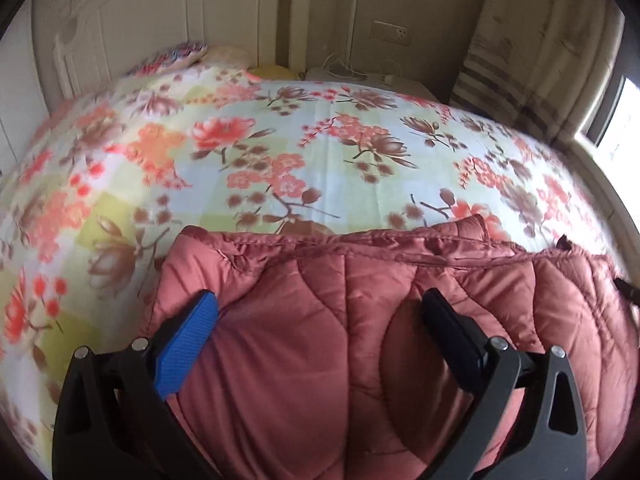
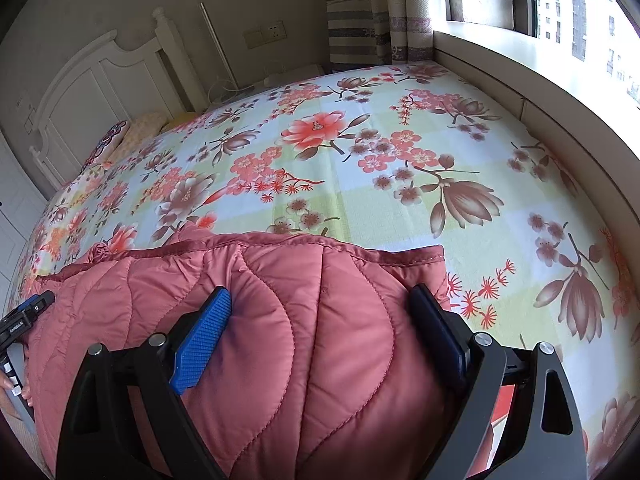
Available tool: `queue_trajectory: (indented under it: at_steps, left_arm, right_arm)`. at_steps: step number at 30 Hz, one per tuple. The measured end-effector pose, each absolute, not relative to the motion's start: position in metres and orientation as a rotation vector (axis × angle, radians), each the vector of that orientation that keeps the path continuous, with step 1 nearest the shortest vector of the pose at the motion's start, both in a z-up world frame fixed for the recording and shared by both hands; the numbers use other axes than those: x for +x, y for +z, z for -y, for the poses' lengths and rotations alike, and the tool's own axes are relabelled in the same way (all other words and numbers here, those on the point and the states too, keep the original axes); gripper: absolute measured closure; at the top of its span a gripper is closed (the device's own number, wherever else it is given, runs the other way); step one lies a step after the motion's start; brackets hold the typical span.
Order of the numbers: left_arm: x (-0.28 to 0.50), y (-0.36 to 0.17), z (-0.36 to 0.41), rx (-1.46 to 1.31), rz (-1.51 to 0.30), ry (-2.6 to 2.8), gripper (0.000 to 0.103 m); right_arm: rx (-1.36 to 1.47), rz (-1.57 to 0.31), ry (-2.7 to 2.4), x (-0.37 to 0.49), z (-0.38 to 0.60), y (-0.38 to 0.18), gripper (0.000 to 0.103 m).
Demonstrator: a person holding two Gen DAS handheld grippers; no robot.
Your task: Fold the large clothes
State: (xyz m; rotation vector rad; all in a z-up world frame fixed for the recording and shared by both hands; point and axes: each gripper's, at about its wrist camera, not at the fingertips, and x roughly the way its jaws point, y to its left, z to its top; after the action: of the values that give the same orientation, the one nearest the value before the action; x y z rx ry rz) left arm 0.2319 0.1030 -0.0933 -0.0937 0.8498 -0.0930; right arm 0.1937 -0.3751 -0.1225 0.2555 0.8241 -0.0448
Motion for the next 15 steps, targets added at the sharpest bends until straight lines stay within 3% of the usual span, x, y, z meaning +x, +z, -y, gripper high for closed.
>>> queue_trajectory:
  at_steps: [9,13,15]
  left_arm:
    - [0.234,-0.097,-0.097,-0.046,-0.854,-0.056,0.002]
    - [0.233,-0.098,-0.098,-0.055,-0.850,-0.054,0.002]
    - [0.233,-0.098,-0.099,-0.063,-0.851,-0.056,0.002]
  right_arm:
    - [0.014,-0.710,0.064,0.164,0.270,-0.067,0.016]
    - [-0.201,-0.860,0.154,0.178,0.206,-0.120,0.016]
    - [-0.188,-0.833,0.154,0.176,0.205,-0.122,0.016]
